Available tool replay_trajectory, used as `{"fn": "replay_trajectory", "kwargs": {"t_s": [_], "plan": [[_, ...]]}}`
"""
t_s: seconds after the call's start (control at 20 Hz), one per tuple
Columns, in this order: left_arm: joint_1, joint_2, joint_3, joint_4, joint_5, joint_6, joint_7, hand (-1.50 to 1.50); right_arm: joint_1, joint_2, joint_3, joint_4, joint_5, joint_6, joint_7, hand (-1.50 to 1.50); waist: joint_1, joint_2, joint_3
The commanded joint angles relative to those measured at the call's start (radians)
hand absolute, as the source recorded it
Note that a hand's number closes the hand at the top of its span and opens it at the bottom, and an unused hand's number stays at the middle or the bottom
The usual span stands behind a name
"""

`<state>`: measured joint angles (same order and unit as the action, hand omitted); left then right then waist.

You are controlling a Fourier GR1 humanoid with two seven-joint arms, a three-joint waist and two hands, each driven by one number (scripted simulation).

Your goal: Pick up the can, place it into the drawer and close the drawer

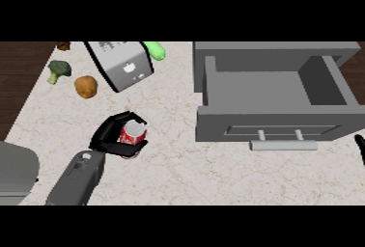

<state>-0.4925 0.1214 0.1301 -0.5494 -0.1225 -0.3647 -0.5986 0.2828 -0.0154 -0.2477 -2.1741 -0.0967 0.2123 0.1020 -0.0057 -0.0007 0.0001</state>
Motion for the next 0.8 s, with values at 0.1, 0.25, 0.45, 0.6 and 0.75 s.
{"fn": "replay_trajectory", "kwargs": {"t_s": [0.1,0.25,0.45,0.6,0.75], "plan": [[0.025,-0.022,-0.012,-0.153,0.051,-0.045,0.113,1.5,0.026,0.015,0.057,-0.071,0.023,-0.031,0.049,-1.5,0.003,-0.001,0.0],[0.105,-0.029,0.081,-0.164,0.093,0.123,0.077,1.5,0.016,0.008,-0.003,0.006,0.011,-0.008,-0.029,-1.5,0.015,-0.003,0.001],[0.123,-0.007,0.195,-0.227,0.155,0.282,0.109,1.5,-0.017,-0.013,-0.034,-0.009,-0.015,-0.023,0.011,-1.5,0.025,-0.005,0.001],[0.193,-0.057,0.14,-0.429,0.167,0.303,0.207,1.5,0.053,-0.002,-0.04,-0.003,-0.054,0.038,-0.04,-1.5,0.011,-0.004,0.001],[0.189,-0.069,0.103,-0.528,0.17,0.323,0.264,1.5,0.038,0.014,0.019,-0.003,0.025,-0.007,-0.043,-1.5,0.006,-0.002,0.0]]}}
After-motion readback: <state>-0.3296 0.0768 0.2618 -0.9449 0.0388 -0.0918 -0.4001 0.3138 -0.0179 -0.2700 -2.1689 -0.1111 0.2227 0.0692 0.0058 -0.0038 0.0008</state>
